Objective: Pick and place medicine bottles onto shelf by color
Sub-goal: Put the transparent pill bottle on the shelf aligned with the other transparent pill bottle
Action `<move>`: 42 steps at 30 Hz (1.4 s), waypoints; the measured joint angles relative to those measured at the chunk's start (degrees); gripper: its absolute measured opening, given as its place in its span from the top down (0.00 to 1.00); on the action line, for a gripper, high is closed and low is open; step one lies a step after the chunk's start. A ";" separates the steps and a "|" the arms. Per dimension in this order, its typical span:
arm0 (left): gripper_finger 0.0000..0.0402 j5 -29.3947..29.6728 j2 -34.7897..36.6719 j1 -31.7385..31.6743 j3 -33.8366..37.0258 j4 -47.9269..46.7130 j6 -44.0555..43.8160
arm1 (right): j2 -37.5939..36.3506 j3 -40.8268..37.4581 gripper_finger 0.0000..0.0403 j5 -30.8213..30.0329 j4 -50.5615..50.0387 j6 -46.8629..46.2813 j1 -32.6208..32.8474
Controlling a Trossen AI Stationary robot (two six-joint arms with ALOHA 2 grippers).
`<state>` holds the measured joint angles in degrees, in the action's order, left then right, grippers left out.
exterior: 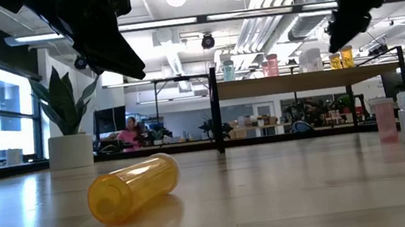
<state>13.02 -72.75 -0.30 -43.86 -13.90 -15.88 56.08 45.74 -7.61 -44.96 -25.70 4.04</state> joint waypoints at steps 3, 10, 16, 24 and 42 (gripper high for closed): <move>0.57 0.00 0.00 0.00 0.00 0.06 0.00 | -0.01 -1.68 0.64 -0.77 -0.10 -4.47 3.56; 0.57 0.02 0.00 0.00 0.02 0.06 0.00 | -0.03 -4.25 0.64 -4.03 -1.38 -14.53 12.64; 0.57 0.02 0.00 0.00 0.02 0.06 -0.01 | -0.03 -4.27 0.64 -8.91 -3.31 -21.35 19.79; 0.57 0.02 0.00 0.00 0.02 0.08 -0.02 | 0.06 -4.27 0.64 -9.83 -5.93 -31.79 25.79; 0.57 0.02 0.00 0.00 0.02 0.16 -0.02 | 0.21 -4.27 0.64 -12.26 -8.25 -46.10 31.16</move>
<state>13.04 -72.75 -0.30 -43.83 -13.74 -15.90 56.29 41.47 -19.87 -53.21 -71.79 35.20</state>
